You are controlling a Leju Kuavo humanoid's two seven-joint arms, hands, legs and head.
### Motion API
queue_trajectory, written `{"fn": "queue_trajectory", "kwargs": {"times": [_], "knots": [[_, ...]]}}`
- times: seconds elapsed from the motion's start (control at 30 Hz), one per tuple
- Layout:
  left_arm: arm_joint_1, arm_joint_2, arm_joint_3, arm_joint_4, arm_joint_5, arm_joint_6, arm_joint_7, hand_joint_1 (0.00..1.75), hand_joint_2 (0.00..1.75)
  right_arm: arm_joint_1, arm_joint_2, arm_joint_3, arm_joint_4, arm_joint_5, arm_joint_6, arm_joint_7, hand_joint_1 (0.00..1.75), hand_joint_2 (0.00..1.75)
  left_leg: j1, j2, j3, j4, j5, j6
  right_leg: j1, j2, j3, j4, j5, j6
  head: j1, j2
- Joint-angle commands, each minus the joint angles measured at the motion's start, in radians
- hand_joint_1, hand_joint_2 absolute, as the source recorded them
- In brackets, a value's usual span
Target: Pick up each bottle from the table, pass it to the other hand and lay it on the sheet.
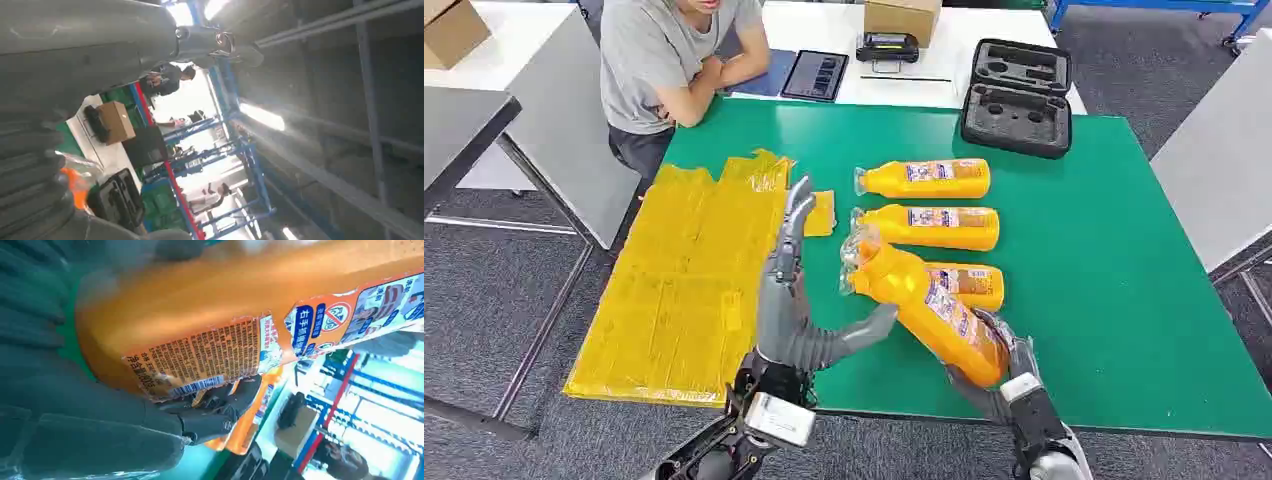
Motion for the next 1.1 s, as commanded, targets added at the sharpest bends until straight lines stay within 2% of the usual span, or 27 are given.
{"fn": "queue_trajectory", "kwargs": {"times": [0.03, 0.17, 0.2, 0.43, 0.47, 0.5, 0.53, 0.6, 0.67, 0.73, 0.87, 1.1], "knots": [[0.041, 0.012, 0.069, -0.059, -0.011, 0.021, 0.002, 0.0, 1.75, 0.014, 0.053, -0.034, -0.035, -0.05, -0.005, -0.03, 1.75, 1.75, 0.0, 0.001, 0.003, 0.0, -0.001, -0.002, 0.0, 0.002, 0.003, 0.0, -0.001, -0.002, 0.0, 0.0], [0.066, 0.014, 0.079, -0.05, 0.027, 0.021, 0.002, 0.0, 1.75, 0.008, 0.074, -0.034, -0.035, -0.096, 0.0, -0.043, 1.75, 1.75, 0.001, 0.003, 0.005, -0.001, -0.002, -0.002, 0.001, 0.003, 0.004, 0.0, -0.001, -0.003, 0.0, 0.0], [0.042, 0.066, 0.067, -0.056, 0.1, 0.021, 0.002, 0.0, 1.75, 0.007, 0.075, -0.037, -0.039, -0.104, 0.003, -0.044, 1.75, 1.75, 0.001, 0.002, 0.004, -0.001, -0.002, -0.002, 0.001, 0.003, 0.003, -0.001, -0.001, -0.002, 0.0, 0.0], [0.042, 0.066, 0.067, -0.056, 0.1, 0.021, 0.002, 0.0, 1.75, 0.007, 0.075, -0.037, -0.039, -0.104, 0.003, -0.044, 1.75, 1.75, 0.0, 0.001, 0.003, -0.001, -0.001, -0.002, 0.0, 0.002, 0.003, 0.0, -0.001, -0.002, 0.0, 0.0], [0.056, 0.025, 0.056, -0.019, 0.082, 0.021, 0.002, 0.0, 1.75, 0.011, 0.081, -0.038, -0.045, -0.107, 0.001, -0.049, 1.75, 1.75, 0.001, 0.001, 0.003, -0.001, -0.001, -0.002, 0.001, 0.001, 0.002, 0.0, -0.001, -0.002, 0.0, 0.0], [0.039, 0.038, 0.009, 0.015, 0.186, 0.021, 0.002, 0.0, 1.75, 0.019, 0.084, -0.038, -0.054, -0.123, 0.006, -0.061, 1.75, 1.75, 0.001, 0.002, 0.004, 0.0, -0.002, -0.002, 0.001, 0.002, 0.004, 0.0, -0.001, -0.002, 0.0, 0.0], [0.042, 0.037, 0.011, 0.025, 0.242, -0.015, 0.002, 0.0, 1.75, 0.025, 0.087, -0.038, -0.062, -0.132, 0.009, -0.066, 1.75, 1.75, 0.001, 0.001, 0.003, -0.001, -0.001, -0.001, 0.001, 0.001, 0.003, -0.001, -0.001, -0.001, 0.0, 0.0], [0.089, -0.005, 0.097, 0.082, 0.38, -0.273, 0.002, 0.0, 1.75, 0.043, 0.092, -0.031, -0.086, -0.16, 0.026, -0.088, 1.75, 1.75, 0.001, 0.0, 0.005, -0.001, -0.001, -0.002, 0.001, 0.0, 0.005, -0.001, -0.002, -0.002, 0.0, 0.0], [0.113, -0.045, 0.169, 0.13, 0.409, -0.423, 0.002, 0.0, 1.75, 0.052, 0.094, -0.023, -0.108, -0.186, 0.038, -0.092, 1.75, 1.75, 0.001, 0.001, 0.006, -0.002, -0.002, -0.002, 0.0, 0.002, 0.005, -0.002, -0.001, -0.002, 0.0, 0.0], [0.12, -0.065, 0.195, 0.146, 0.396, -0.469, 0.002, 0.0, 1.75, 0.055, 0.097, -0.009, -0.125, -0.21, 0.042, -0.092, 1.75, 1.75, 0.0, 0.002, 0.005, -0.001, -0.002, -0.002, 0.001, 0.002, 0.004, -0.001, -0.001, -0.002, 0.0, 0.0], [0.117, -0.061, 0.185, 0.153, 0.374, -0.496, 0.002, 0.0, 1.75, 0.055, 0.097, 0.009, -0.148, -0.23, 0.054, -0.092, 1.75, 1.75, 0.0, 0.001, 0.001, -0.001, -0.001, -0.001, 0.0, 0.001, 0.001, -0.001, -0.001, -0.001, 0.0, 0.0], [0.093, -0.055, 0.141, 0.226, 0.369, -0.574, 0.002, 0.0, 1.75, 0.016, 0.113, 0.055, -0.136, -0.233, 0.101, -0.092, 1.75, 1.75, 0.001, 0.003, 0.006, -0.001, -0.003, -0.003, 0.001, 0.004, 0.005, -0.001, -0.002, -0.003, 0.0, 0.0]]}}
